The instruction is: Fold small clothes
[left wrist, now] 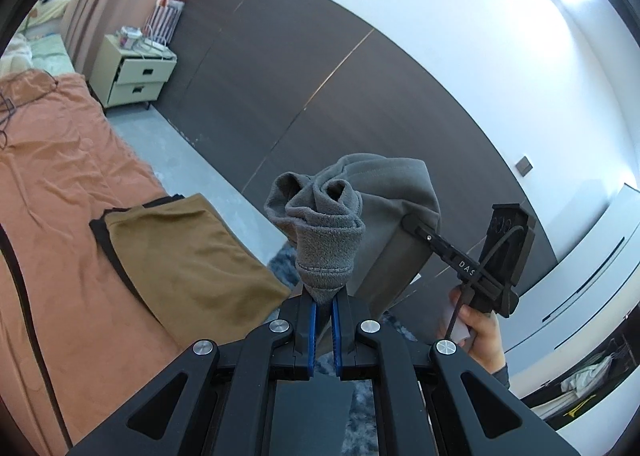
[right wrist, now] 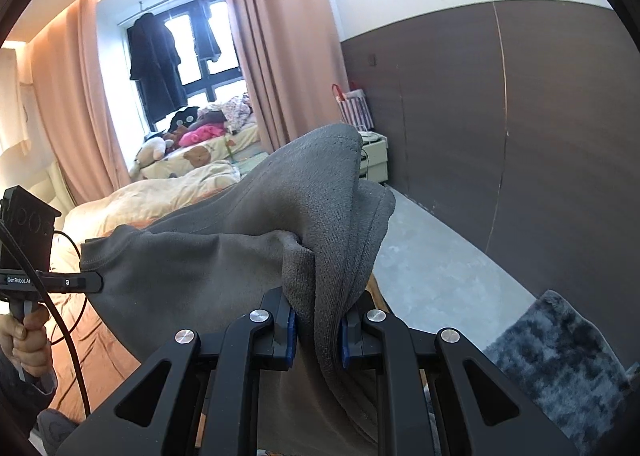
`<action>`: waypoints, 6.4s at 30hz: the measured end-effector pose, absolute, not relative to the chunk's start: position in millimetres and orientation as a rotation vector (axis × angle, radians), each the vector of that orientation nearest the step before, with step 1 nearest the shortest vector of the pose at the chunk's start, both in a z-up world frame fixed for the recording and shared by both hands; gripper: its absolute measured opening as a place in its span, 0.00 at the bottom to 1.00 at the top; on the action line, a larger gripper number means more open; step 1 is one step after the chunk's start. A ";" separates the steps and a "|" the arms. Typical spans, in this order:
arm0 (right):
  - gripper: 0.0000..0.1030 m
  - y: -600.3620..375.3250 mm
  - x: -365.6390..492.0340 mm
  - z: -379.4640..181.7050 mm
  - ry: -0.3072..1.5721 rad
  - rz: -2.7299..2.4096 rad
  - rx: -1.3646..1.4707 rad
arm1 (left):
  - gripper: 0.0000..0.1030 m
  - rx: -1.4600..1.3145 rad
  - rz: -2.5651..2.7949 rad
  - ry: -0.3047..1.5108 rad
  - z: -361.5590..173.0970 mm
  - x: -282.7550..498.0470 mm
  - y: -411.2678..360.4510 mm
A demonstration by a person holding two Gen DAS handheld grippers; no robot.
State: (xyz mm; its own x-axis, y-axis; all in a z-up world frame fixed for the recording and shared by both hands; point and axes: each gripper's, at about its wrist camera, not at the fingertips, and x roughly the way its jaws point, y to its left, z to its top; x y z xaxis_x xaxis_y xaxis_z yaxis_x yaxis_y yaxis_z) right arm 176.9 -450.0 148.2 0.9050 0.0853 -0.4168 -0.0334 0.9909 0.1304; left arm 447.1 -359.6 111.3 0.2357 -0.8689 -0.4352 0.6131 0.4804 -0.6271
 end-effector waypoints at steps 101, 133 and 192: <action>0.75 -424.0 224.0 -37.6 0.703 -0.109 0.796 | 0.50 -0.328 -0.845 1.367 -193.9 501.2 -439.8; 0.61 -409.4 138.9 59.8 0.677 -0.295 0.521 | 0.26 -0.306 -0.788 1.198 -117.1 450.5 -394.5; 1.00 -103.3 -139.3 26.1 0.390 -0.113 0.093 | 1.00 -0.086 -0.254 0.484 -9.7 91.9 -78.8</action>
State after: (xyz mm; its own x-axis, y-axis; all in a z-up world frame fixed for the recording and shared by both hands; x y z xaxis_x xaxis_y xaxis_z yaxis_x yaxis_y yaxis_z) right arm -139.3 -103.3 26.1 0.9188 -0.0922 -0.3838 0.1280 0.9894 0.0687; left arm 91.9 -78.8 -9.7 0.8540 -0.2619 -0.4495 0.2215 0.9649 -0.1414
